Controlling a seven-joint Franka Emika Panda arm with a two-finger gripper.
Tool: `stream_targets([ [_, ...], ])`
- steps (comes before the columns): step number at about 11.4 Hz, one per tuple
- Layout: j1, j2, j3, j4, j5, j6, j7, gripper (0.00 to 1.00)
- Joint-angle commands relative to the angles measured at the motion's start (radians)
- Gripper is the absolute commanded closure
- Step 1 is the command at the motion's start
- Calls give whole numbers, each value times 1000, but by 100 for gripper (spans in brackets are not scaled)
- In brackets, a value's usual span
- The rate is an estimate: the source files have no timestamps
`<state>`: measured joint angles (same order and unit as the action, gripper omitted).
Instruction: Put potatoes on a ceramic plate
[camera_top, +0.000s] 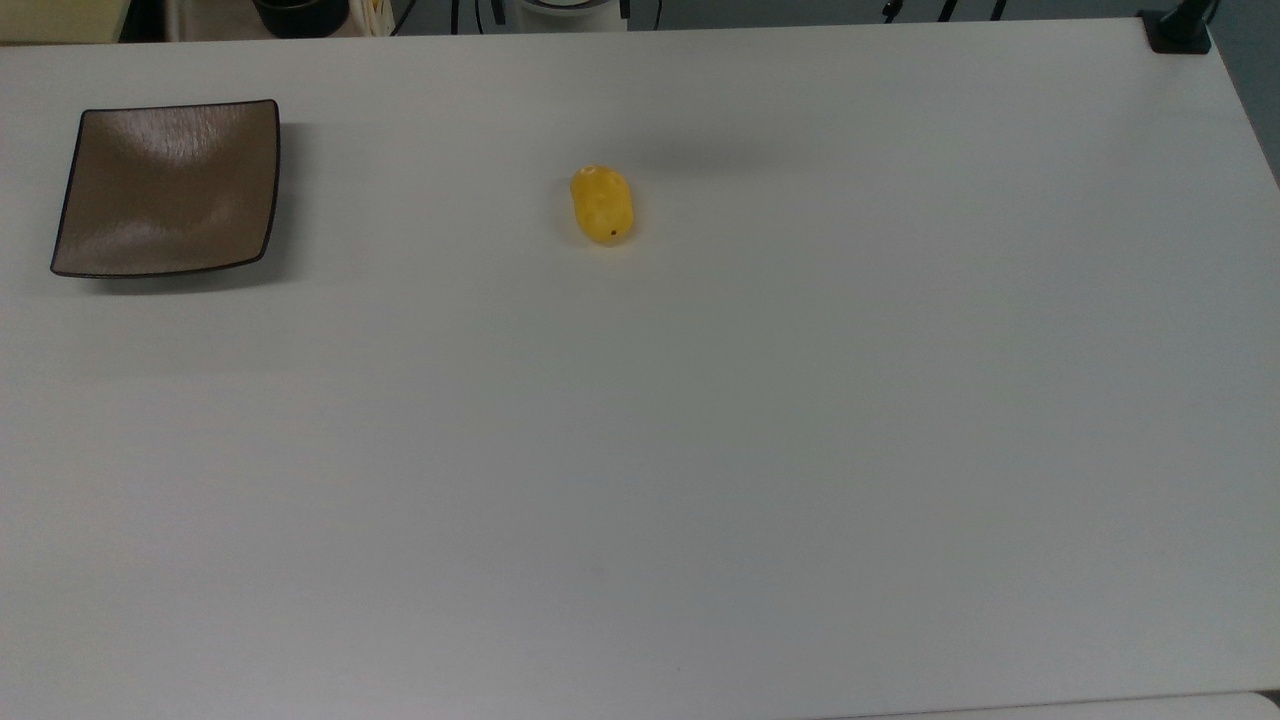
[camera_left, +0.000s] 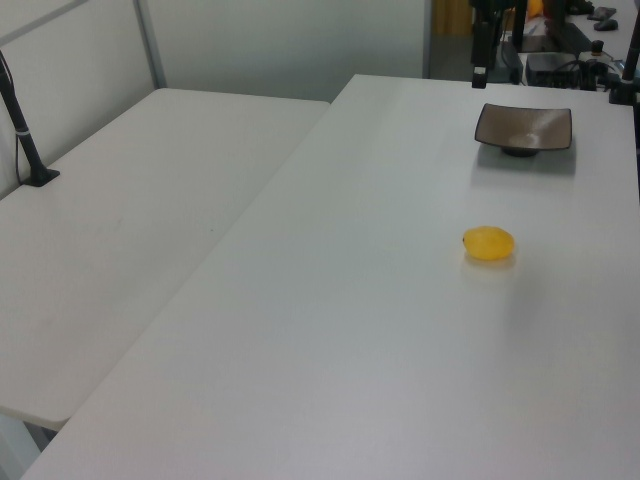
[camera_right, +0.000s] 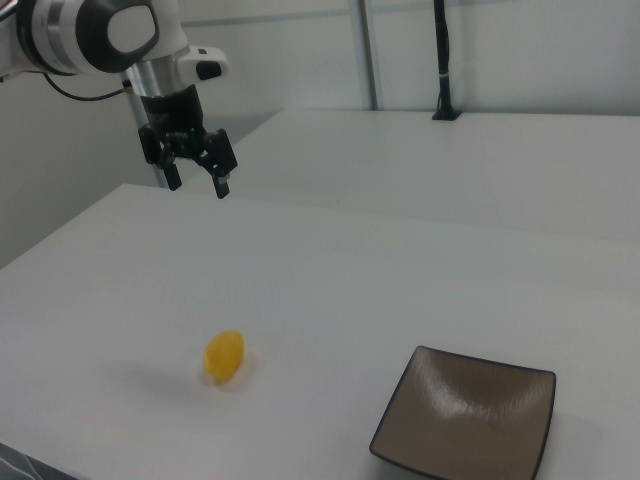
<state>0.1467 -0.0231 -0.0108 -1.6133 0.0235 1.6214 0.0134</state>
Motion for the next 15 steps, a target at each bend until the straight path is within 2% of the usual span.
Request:
stream_targets([
  [1, 22, -27, -21, -42, 4, 43, -13, 0],
  [9, 31, -31, -15, -53, -5, 46, -9, 0],
  [12, 54, -82, -11, -117, -5, 46, -33, 0],
  [14, 60, -112, -11, -177, -2, 48, -122, 0],
  [15, 72, -130, -11, -222, 1, 75, -124, 0],
])
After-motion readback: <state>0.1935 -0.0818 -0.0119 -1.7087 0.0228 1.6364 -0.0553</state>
